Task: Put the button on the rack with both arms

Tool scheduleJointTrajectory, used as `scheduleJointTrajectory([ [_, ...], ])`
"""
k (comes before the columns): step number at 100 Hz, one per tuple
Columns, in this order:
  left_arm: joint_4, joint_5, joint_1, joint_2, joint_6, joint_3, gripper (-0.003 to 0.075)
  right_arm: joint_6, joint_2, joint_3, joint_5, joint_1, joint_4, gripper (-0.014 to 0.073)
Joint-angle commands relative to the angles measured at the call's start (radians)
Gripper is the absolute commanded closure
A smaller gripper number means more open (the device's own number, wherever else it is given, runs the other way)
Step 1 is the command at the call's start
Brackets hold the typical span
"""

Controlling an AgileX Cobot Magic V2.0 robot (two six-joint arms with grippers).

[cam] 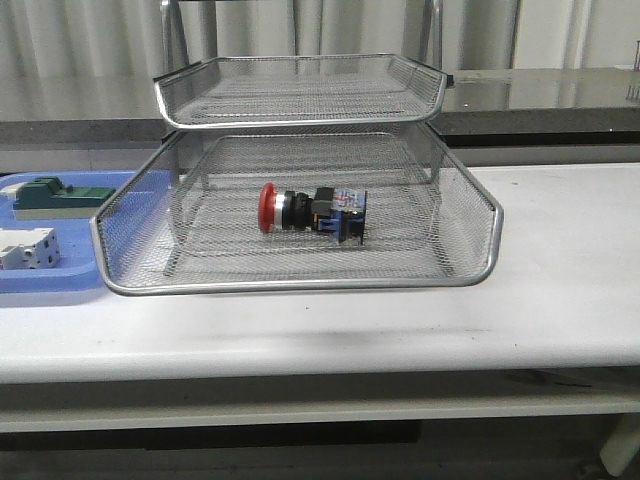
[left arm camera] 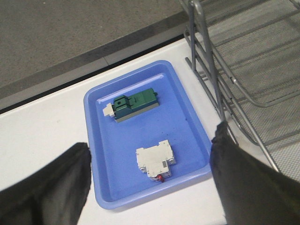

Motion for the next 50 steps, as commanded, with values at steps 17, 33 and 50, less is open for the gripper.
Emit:
scheduleJointTrajectory([
  [17,-0.119,-0.422,0.065,-0.264,-0.012,0.39,0.0209,-0.006,0.003,-0.023,-0.056,-0.007,-0.013,0.066],
  [33,-0.187,-0.639,0.065,-0.416,-0.012,0.639,0.0209,-0.006,0.003,-0.023,-0.056,-0.007,-0.013,0.066],
  [50,-0.23,-0.797,0.065,-0.562,-0.012,0.868,0.0209,-0.006,0.003,-0.023,-0.056,-0.007,-0.013,0.066],
])
